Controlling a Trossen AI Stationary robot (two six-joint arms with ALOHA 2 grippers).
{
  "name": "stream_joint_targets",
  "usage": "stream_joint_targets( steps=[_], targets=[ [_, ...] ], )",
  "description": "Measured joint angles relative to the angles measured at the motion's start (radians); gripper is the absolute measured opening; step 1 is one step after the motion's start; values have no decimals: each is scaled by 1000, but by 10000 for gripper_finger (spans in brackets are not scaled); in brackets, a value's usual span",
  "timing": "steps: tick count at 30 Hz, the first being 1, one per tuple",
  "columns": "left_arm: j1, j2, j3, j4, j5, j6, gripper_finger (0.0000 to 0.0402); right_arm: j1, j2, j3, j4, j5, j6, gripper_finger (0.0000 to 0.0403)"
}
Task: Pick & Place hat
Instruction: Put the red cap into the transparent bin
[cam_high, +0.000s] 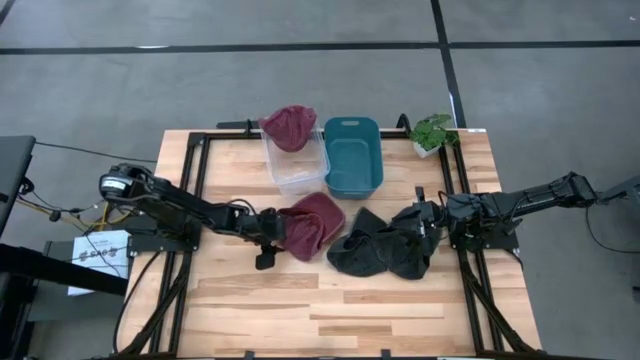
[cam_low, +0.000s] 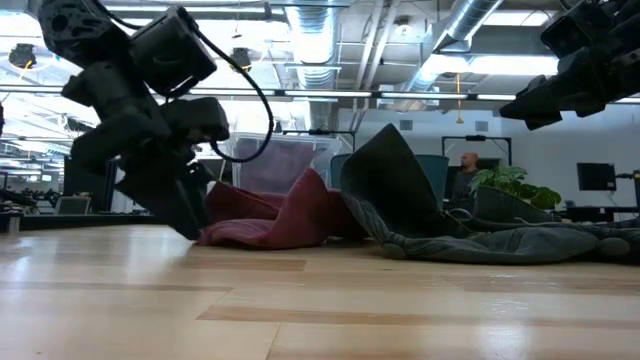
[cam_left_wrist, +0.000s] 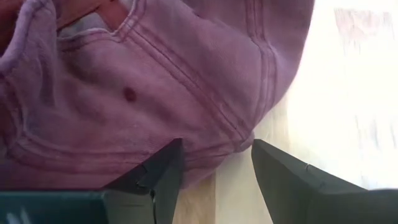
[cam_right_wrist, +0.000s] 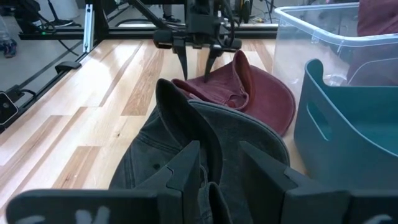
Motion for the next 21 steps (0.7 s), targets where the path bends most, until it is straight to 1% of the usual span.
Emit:
stream_joint_targets(
  steps=[5, 9, 11, 15, 21],
  targets=[
    [4, 52, 5, 34, -2, -16, 191, 0, 0, 0, 0, 0, 0, 99],
    [4, 56, 3, 64, 2, -17, 188, 0, 0, 0, 1, 0, 0, 99],
    [5, 50, 2, 65, 14, -19, 177, 0, 0, 0, 2, 0, 0, 99],
    [4, 40, 1, 69, 49, -20, 130, 0, 0, 0, 3, 0, 0, 99],
    [3, 31, -1, 66, 114, -13, 26, 0, 0, 0, 3, 0, 0, 99]
  ],
)
